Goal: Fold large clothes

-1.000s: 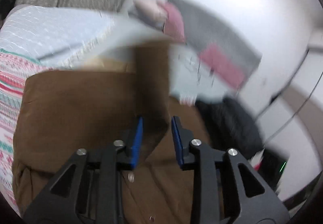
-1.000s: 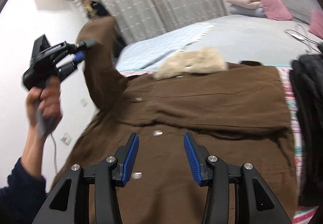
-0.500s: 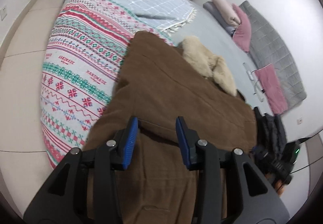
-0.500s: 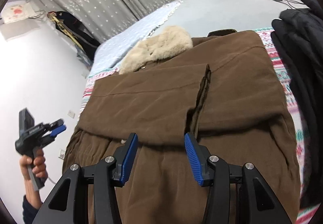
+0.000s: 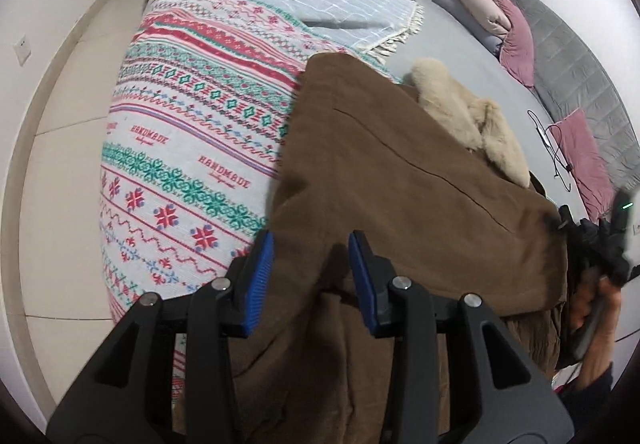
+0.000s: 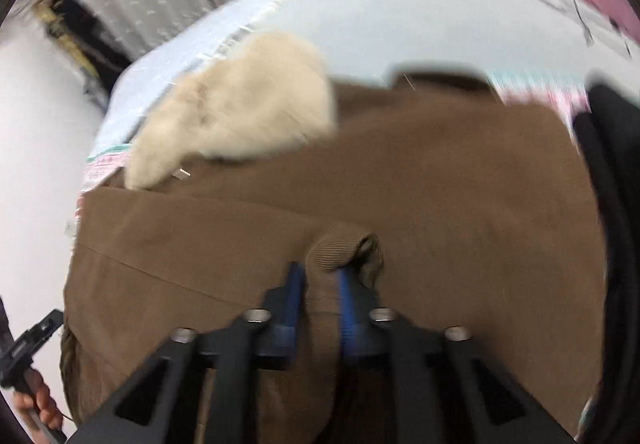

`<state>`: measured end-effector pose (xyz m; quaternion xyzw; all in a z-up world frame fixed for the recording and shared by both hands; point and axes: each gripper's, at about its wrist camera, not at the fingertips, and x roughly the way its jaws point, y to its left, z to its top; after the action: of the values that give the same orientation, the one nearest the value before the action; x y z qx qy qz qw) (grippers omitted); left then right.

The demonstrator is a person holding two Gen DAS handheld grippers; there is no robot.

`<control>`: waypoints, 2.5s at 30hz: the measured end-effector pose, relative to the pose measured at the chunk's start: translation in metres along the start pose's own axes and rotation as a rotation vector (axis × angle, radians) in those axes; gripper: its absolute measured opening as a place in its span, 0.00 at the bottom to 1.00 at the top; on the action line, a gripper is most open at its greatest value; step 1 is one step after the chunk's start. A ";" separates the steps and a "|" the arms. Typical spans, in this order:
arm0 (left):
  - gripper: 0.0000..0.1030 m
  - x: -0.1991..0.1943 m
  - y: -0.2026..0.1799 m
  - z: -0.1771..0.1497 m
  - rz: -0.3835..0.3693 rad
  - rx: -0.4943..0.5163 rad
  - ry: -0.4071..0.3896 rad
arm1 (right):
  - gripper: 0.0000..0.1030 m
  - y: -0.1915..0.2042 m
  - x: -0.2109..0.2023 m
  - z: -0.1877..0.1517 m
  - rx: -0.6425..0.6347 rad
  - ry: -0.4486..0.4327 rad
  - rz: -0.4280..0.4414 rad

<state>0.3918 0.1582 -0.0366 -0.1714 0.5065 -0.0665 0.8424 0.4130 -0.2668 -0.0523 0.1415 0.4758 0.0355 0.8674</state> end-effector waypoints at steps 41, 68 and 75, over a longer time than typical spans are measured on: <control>0.18 -0.026 -0.028 0.005 0.135 0.149 -0.158 | 0.27 -0.019 -0.010 -0.018 -0.041 -0.098 -0.128; 0.33 -0.005 -0.046 -0.063 0.102 0.236 0.059 | 0.36 0.024 -0.068 -0.155 -0.266 -0.038 -0.209; 0.47 -0.035 -0.058 -0.081 0.074 0.238 0.025 | 0.41 0.027 -0.093 -0.186 -0.269 -0.065 -0.212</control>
<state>0.3076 0.0958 -0.0215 -0.0506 0.5115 -0.0973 0.8522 0.2087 -0.2199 -0.0637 -0.0260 0.4508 0.0025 0.8922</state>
